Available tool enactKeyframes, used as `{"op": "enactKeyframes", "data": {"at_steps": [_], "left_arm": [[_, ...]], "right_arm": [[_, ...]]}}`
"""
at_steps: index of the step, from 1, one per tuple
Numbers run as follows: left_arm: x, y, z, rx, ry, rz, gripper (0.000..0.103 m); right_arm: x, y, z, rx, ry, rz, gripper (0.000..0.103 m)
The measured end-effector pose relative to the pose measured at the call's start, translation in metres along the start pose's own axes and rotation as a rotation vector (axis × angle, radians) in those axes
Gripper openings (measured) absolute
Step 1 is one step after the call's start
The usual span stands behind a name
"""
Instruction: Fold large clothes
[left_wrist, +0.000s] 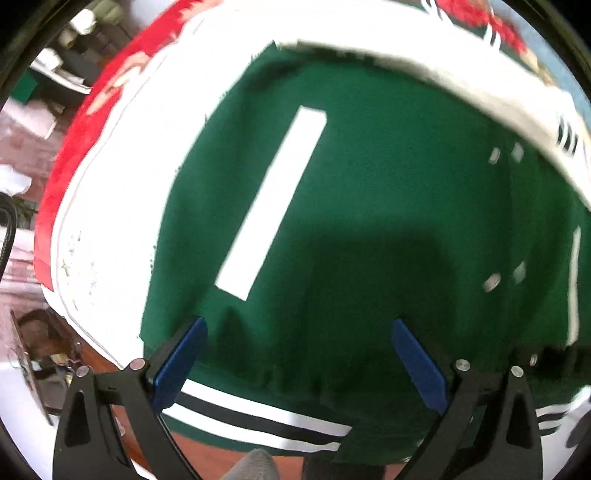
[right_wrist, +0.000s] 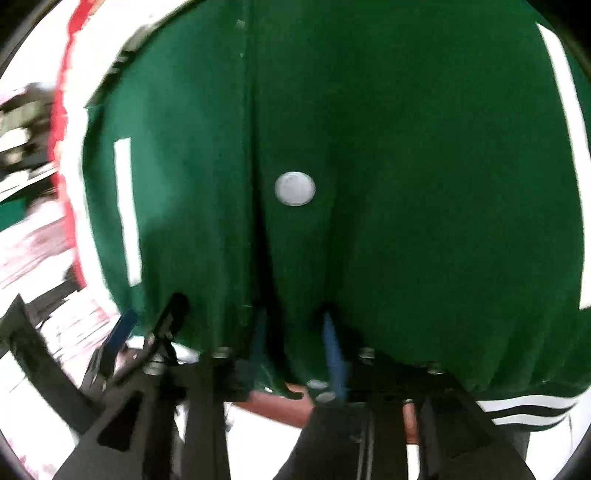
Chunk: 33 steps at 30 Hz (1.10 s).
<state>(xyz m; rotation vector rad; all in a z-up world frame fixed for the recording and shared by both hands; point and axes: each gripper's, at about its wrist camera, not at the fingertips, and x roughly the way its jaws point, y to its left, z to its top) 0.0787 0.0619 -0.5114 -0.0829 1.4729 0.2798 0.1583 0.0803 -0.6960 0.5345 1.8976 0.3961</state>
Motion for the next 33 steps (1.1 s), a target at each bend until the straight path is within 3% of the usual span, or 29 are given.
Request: {"op": "enactKeyframes", "data": {"at_steps": [2,5,9,11,12,13,15,17,20,24,25,28,33], "left_arm": [[-0.018,-0.01,0.009,0.025,-0.035,-0.032,0.103],[-0.03,-0.041,0.016,0.097,-0.085,-0.043,0.103],[-0.01,-0.107,0.02,0.15,-0.04,-0.032,0.103],[0.031,-0.128,0.016,0.179,0.011,0.08,0.103],[0.049,-0.131,0.013,0.191,0.034,0.13,0.103],[0.061,-0.129,0.013,0.176,0.032,0.123,0.103],[0.06,-0.126,0.016,0.157,0.043,0.115,0.103],[0.046,-0.127,0.021,0.193,0.041,0.142,0.103],[0.01,-0.108,0.041,0.17,-0.035,0.179,0.103],[-0.004,-0.066,0.1,0.08,-0.15,0.386,0.103],[0.002,-0.053,0.122,0.062,-0.174,0.476,0.103],[0.038,-0.019,0.17,0.053,-0.187,0.627,0.103],[0.11,0.027,0.218,0.049,-0.111,0.737,0.103]], "right_arm": [[-0.02,-0.014,-0.009,-0.014,-0.032,0.058,0.041],[-0.06,-0.051,-0.018,0.013,-0.077,0.068,0.047],[-0.109,-0.105,-0.028,0.092,-0.186,0.018,0.047],[-0.136,-0.137,-0.019,0.113,-0.232,-0.034,0.047],[-0.143,-0.159,-0.016,0.11,-0.247,-0.127,0.047],[-0.142,-0.177,-0.007,0.107,-0.24,-0.226,0.047],[-0.132,-0.215,-0.001,0.139,-0.169,-0.343,0.042],[-0.142,-0.234,0.0,0.184,-0.159,-0.282,0.04],[-0.169,-0.238,-0.001,0.178,-0.158,-0.237,0.042],[-0.195,-0.223,0.004,0.16,-0.199,-0.201,0.042],[-0.202,-0.216,0.009,0.134,-0.218,-0.22,0.042],[-0.208,-0.2,0.029,0.101,-0.258,-0.271,0.042],[-0.217,-0.193,0.047,0.133,-0.334,-0.303,0.042]]}}
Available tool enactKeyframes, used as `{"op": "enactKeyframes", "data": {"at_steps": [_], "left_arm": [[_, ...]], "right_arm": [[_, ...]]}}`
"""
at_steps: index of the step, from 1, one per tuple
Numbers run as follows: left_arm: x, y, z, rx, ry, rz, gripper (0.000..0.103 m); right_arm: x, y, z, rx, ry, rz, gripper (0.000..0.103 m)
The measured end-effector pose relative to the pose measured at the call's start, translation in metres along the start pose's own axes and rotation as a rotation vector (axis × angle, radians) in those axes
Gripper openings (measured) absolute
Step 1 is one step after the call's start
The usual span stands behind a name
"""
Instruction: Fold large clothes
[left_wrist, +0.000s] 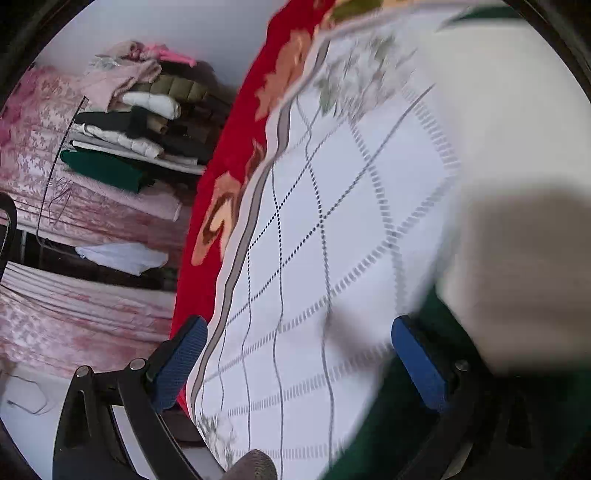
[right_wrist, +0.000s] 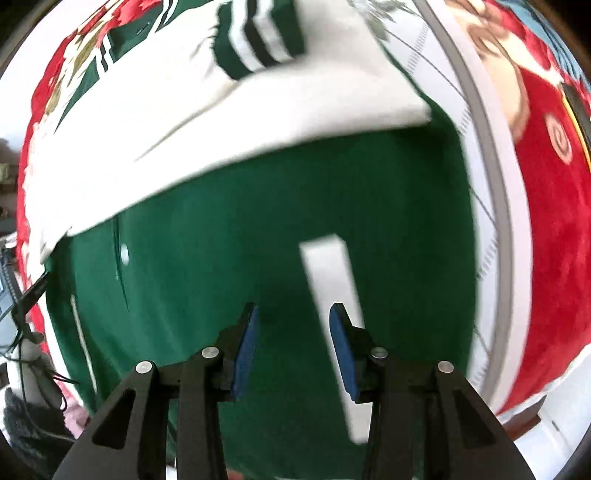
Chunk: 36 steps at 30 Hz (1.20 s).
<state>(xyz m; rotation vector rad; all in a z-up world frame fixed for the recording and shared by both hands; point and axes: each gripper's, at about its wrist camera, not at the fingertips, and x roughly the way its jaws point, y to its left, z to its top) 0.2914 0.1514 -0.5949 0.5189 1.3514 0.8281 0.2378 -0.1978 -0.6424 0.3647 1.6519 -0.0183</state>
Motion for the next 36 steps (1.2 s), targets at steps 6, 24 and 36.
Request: {"op": "enactKeyframes", "data": {"at_steps": [6,24,36], "left_arm": [[-0.005,0.013,0.017,-0.036,0.038,-0.065,0.103],[-0.287,-0.092,-0.149,0.114,-0.091,-0.143,0.103],[-0.428,-0.254,-0.281,0.332,-0.041,-0.173,0.103]], "right_arm": [[-0.006,-0.016,0.014,0.024,0.012,-0.032,0.042],[-0.087,-0.187,0.042,-0.134,0.087,-0.034,0.052],[-0.112,-0.34,0.073,-0.199,0.137,-0.105,0.064]]}}
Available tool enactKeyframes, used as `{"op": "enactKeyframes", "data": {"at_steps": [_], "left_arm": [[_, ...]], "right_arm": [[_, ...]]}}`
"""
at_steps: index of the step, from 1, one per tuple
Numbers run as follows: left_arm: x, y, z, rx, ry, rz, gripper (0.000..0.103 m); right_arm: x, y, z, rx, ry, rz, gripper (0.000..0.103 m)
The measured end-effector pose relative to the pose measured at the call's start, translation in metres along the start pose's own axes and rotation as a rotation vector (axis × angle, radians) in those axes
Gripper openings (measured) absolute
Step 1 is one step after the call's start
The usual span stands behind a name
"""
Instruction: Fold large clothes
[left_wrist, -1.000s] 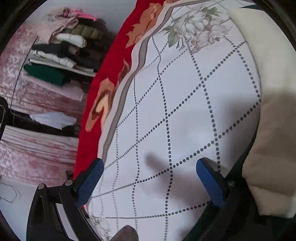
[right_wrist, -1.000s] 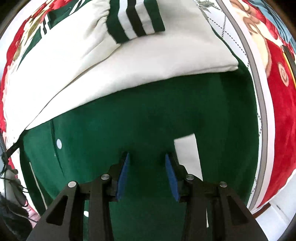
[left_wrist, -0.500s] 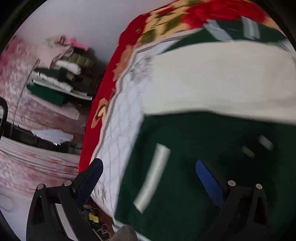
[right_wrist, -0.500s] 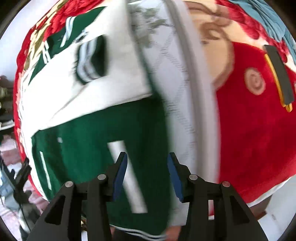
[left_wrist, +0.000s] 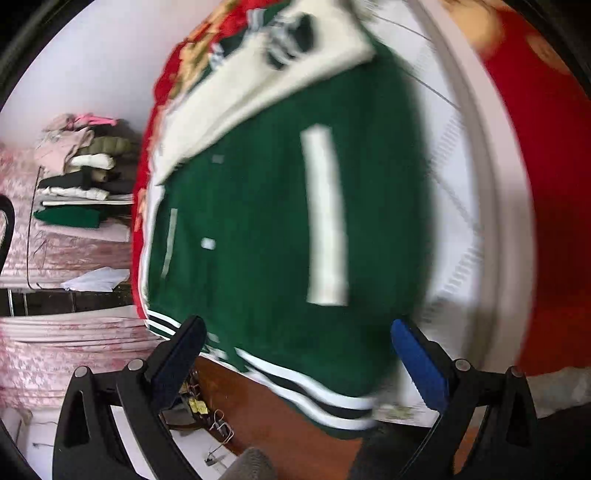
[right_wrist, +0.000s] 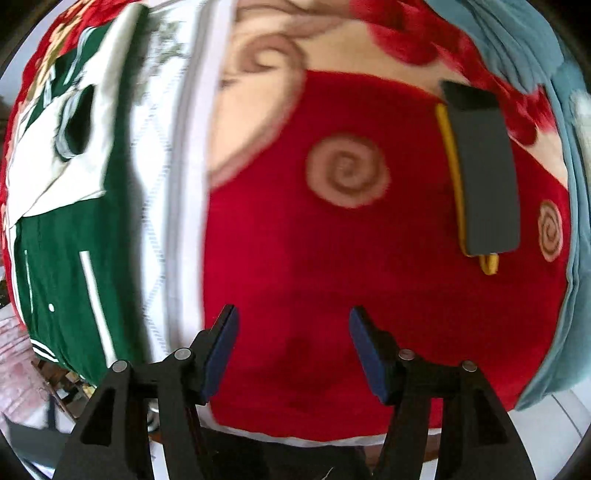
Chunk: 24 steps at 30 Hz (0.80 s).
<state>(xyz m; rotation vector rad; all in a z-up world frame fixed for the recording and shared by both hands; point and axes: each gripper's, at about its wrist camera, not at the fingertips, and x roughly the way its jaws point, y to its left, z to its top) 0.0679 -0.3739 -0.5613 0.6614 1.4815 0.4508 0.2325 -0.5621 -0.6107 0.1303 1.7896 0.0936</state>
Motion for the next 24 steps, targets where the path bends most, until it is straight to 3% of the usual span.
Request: {"op": "enactKeyframes", "data": {"at_steps": [4,9,11,14,16,18,20,24], "left_arm": [[0.033,-0.025,0.015,0.01,0.053,0.136,0.103],[0.076,0.004,0.043,-0.107,0.102,0.255,0.103],[0.089,0.022,0.055,-0.163,0.129,0.259,0.103],[0.099,0.042,0.066,-0.229,0.142,0.24,0.102],[0.099,0.048,0.067,-0.267,0.143,0.208,0.089],[0.095,0.058,0.068,-0.316,0.13,0.13,0.047],[0.089,0.06,0.068,-0.342,0.114,0.079,0.022],[0.084,0.065,0.07,-0.352,0.107,0.046,0.016]], "right_arm": [[0.005,-0.014,0.009,-0.014,0.011,-0.011,0.064],[0.004,-0.034,0.02,-0.048,0.01,0.02,0.064],[0.004,-0.025,0.032,-0.061,0.0,0.065,0.064],[-0.001,-0.014,0.057,-0.064,-0.049,0.234,0.064],[-0.006,-0.005,0.071,-0.082,-0.094,0.343,0.064],[-0.007,0.009,0.09,-0.105,-0.129,0.493,0.064],[0.003,0.026,0.105,-0.121,-0.133,0.599,0.071],[0.033,0.059,0.124,-0.125,-0.068,0.742,0.076]]}}
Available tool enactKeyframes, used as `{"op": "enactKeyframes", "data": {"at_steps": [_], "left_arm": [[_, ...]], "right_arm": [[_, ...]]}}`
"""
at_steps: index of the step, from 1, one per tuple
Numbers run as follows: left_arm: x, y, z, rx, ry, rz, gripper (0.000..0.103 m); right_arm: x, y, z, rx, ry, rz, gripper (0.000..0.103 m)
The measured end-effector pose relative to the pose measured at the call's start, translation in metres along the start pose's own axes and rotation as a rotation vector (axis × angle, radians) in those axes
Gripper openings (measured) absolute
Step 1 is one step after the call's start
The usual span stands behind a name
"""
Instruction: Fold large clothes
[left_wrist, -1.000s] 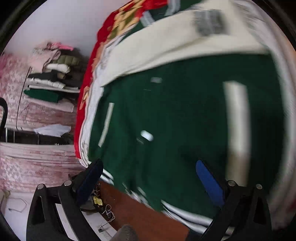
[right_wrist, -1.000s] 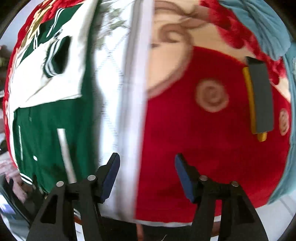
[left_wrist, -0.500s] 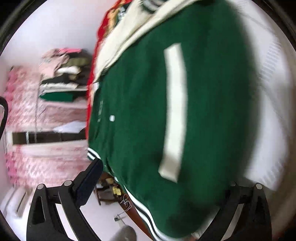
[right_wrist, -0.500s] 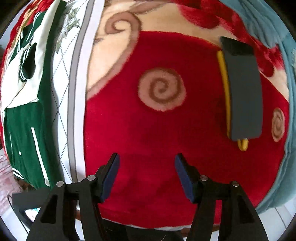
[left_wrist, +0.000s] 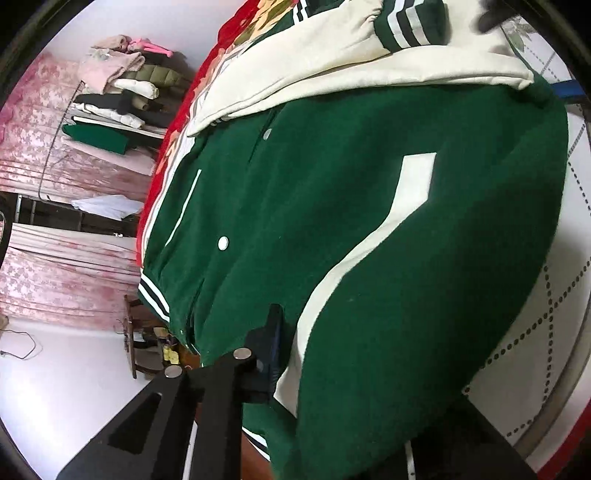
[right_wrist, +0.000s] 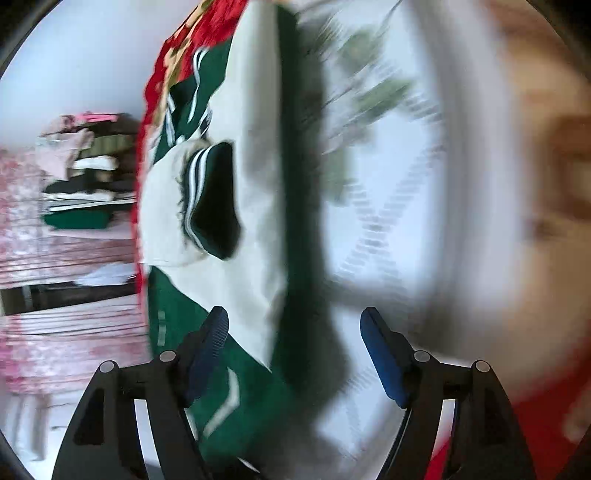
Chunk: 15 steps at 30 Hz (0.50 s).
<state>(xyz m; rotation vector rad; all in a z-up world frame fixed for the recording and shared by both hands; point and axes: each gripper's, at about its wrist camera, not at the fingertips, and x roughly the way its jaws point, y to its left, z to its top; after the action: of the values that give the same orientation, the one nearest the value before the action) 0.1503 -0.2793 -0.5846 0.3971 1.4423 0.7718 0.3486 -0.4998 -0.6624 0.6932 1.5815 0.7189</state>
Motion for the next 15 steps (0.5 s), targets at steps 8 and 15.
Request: {"op": "enactKeyframes", "data": {"at_steps": [8,15], "left_arm": [[-0.018,0.046,0.013,-0.007,-0.053,-0.099,0.011],[-0.018,0.14,0.039,-0.092,-0.059,-0.32,0.01]], "right_arm": [[0.017,0.06,-0.019,-0.039,-0.13,-0.038,0.011],[-0.061,0.166,-0.031,-0.118,-0.229,-0.06,0.01]]}}
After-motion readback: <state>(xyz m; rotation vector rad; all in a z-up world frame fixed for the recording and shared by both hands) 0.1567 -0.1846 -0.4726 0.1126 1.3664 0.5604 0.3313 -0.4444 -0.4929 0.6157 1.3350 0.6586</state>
